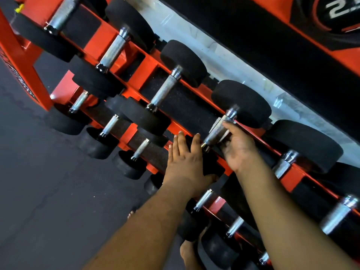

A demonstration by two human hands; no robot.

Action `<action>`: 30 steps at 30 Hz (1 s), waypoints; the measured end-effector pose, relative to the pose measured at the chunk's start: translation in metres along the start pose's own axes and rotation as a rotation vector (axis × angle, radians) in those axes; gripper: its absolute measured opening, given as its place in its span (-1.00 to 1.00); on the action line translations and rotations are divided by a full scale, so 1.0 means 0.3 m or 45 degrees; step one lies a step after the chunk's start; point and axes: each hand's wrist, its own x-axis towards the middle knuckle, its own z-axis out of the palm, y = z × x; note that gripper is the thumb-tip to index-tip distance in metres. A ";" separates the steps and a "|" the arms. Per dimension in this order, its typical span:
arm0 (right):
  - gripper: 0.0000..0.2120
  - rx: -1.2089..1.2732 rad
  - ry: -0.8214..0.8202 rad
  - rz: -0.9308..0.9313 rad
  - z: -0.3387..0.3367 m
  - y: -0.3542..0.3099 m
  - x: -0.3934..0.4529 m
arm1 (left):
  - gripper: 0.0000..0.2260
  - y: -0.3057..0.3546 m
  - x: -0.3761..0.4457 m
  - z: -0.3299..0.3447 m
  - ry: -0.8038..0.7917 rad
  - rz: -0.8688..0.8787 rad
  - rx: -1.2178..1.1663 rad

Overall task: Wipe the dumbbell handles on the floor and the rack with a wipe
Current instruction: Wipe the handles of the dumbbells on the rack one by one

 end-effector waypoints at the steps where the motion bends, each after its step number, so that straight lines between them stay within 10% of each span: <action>1: -0.69 -0.004 -0.043 0.048 0.018 -0.001 -0.004 | 0.11 0.000 -0.001 -0.001 0.003 -0.003 0.000; 18: -0.82 -0.464 -0.217 0.010 -0.067 0.067 -0.059 | 0.12 -0.001 0.000 0.002 0.024 -0.005 -0.024; 26: -0.78 -1.076 0.255 -1.094 -0.134 0.010 -0.066 | 0.12 -0.007 -0.001 0.009 0.043 0.005 -0.021; 30: -0.67 -1.778 -0.174 -1.875 -0.083 -0.017 0.005 | 0.15 -0.004 0.002 0.009 0.054 -0.006 -0.028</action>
